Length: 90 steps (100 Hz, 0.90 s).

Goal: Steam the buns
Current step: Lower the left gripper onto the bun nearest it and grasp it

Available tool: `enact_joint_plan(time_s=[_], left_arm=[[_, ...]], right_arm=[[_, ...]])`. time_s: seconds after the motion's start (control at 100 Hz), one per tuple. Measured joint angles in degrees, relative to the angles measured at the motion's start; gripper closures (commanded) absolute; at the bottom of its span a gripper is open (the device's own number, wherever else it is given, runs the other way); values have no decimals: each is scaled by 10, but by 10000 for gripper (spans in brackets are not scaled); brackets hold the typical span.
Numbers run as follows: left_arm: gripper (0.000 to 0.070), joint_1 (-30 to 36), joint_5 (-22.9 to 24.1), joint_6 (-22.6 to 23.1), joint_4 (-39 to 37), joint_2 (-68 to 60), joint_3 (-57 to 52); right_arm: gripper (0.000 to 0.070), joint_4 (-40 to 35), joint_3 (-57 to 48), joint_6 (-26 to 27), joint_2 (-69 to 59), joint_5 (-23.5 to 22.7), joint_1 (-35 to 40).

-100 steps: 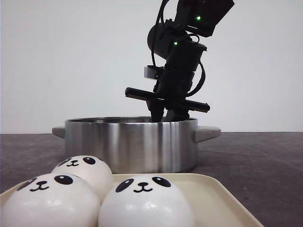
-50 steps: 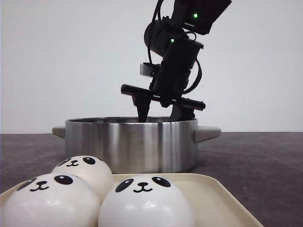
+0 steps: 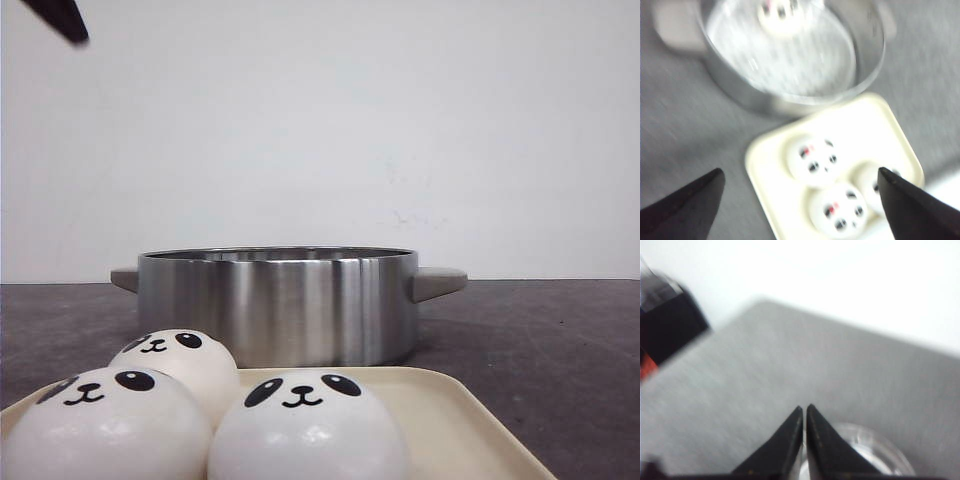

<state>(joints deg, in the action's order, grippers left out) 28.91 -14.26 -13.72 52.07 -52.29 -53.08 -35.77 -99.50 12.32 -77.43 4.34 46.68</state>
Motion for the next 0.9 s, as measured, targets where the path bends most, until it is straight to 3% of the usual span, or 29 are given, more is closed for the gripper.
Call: enact_joint_plan(time_s=[0.19,0.36,0.61,0.9], left_arm=[[107,47,-10,-38,33,-95,0],[107,94,-10,-50,-9,-176,0],[107,111,-4,-82,-120,-277,0],[111,111,9,-90,-142,-362,0]], right_arm=[[700,-11,0,-17,108,92,48],[700,-41,0,-20,155,137,56],[700,-87,0,-20,170,152,55],[700,-104,2,-20,169,152,55]])
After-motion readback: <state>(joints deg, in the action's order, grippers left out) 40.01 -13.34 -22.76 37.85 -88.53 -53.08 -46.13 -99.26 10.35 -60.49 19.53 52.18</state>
